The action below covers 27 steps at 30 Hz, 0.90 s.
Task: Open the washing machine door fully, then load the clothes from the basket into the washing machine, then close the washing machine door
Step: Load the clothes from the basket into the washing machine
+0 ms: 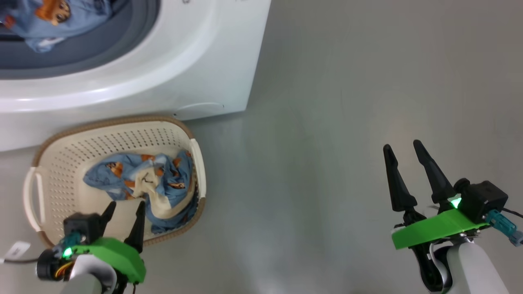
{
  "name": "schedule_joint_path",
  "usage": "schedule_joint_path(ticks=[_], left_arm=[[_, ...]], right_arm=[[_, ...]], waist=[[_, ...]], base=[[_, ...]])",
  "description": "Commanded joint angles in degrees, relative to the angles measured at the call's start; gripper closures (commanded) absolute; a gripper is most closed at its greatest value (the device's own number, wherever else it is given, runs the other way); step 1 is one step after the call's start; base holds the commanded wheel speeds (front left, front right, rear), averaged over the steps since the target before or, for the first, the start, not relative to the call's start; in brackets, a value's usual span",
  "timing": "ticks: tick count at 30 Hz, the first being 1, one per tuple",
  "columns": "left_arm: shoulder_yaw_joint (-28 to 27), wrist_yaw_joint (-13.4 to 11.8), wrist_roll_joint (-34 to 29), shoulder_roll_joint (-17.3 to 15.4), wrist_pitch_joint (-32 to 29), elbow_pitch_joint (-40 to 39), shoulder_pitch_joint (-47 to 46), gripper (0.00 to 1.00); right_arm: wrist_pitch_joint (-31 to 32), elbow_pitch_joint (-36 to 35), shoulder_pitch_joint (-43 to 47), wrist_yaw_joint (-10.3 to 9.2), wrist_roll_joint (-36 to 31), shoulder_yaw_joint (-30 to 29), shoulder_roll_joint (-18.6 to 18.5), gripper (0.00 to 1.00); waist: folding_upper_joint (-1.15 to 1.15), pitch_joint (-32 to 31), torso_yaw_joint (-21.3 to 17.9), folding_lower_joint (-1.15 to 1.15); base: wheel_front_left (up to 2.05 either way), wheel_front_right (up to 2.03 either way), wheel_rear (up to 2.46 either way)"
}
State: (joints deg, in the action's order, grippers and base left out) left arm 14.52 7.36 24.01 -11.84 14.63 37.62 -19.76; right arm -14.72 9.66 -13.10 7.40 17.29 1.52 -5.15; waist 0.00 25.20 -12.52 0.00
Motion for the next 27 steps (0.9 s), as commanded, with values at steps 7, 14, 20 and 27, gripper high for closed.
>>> schedule_joint_path(ticks=[7, 14, 20, 27], left_arm=[[9.3, 0.1, 5.5, -3.5, 0.4, 8.1, -9.5, 0.0], [17.2, 0.1, 10.1, -5.1, 0.4, 13.2, -14.9, 0.0], [25.2, 0.1, 15.5, -6.7, 0.4, 17.7, -20.0, 0.0], [32.5, 0.1, 20.7, -8.0, 0.1, 20.5, -24.8, 0.0]], right_arm=[[-0.3, -2.3, -3.0, 0.09, -0.8, 2.3, 0.9, 0.0], [-0.3, -2.8, -4.7, 0.09, -0.7, 3.1, 1.6, 0.0], [-0.3, -2.9, -6.4, 0.09, -0.7, 3.7, 1.9, 0.0], [-0.3, -2.9, -8.2, 0.09, -0.6, 4.1, 2.2, 0.0]], waist=[[0.0, 6.0, -1.9, 0.0], [0.0, 9.2, -2.7, 0.0], [0.0, 12.4, -3.0, 0.0], [0.0, 15.6, -2.9, 0.0]], base=[[0.0, 0.0, 0.0], [0.0, 0.0, 0.0], [0.0, 0.0, 0.0], [0.0, 0.0, 0.0]])
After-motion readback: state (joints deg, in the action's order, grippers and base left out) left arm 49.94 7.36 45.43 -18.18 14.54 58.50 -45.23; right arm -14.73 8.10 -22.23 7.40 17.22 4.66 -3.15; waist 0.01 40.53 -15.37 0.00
